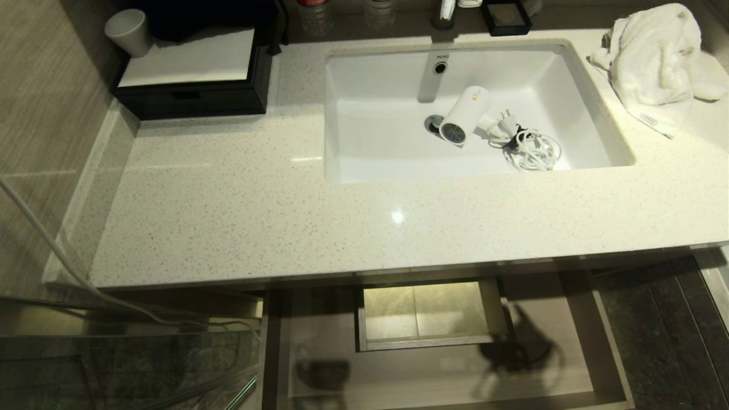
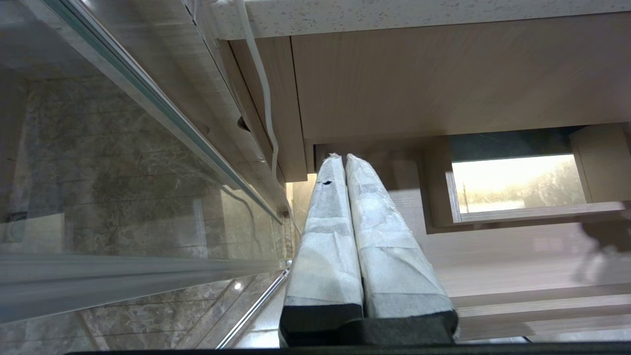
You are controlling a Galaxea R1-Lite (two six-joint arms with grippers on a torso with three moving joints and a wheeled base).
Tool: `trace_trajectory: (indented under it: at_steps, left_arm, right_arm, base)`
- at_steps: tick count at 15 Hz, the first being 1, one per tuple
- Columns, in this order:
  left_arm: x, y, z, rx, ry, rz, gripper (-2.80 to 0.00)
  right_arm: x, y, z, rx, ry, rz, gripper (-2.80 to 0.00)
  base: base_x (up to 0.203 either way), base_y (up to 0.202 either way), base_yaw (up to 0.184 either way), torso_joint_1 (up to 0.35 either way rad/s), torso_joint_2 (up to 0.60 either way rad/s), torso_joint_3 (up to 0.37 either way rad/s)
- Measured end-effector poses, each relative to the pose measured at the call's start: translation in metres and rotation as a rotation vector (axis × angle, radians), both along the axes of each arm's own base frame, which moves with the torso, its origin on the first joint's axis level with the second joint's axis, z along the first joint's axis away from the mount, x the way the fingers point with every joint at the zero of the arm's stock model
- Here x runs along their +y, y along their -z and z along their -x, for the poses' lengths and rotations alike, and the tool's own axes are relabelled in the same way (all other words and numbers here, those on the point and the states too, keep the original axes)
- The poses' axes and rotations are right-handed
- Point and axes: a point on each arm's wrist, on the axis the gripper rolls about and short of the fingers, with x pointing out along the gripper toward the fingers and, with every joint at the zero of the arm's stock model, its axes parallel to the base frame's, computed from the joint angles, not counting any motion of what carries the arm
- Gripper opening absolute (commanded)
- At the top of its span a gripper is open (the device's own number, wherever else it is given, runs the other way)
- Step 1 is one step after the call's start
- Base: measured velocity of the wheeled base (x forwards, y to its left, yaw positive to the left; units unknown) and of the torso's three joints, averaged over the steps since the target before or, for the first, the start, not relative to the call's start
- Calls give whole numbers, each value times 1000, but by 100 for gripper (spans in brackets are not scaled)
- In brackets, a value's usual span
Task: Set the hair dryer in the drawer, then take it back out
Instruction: Pick up the hairdryer
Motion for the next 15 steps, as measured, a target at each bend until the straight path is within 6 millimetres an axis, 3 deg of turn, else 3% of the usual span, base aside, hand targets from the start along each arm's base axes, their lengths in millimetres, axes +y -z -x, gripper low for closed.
trace_trajectory:
  at_steps: [4, 15]
  left_arm:
    - [0, 0, 0, 1, 1, 0, -280]
    - [0, 0, 0, 0, 1, 0, -280]
  right_arm:
    - [-1, 1, -2, 6, -12, -3, 0]
    - [-1, 3, -3, 15, -29, 8, 0]
  base:
    - [0, 0, 0, 66, -54, 23]
    - [0, 0, 0, 345, -291, 41]
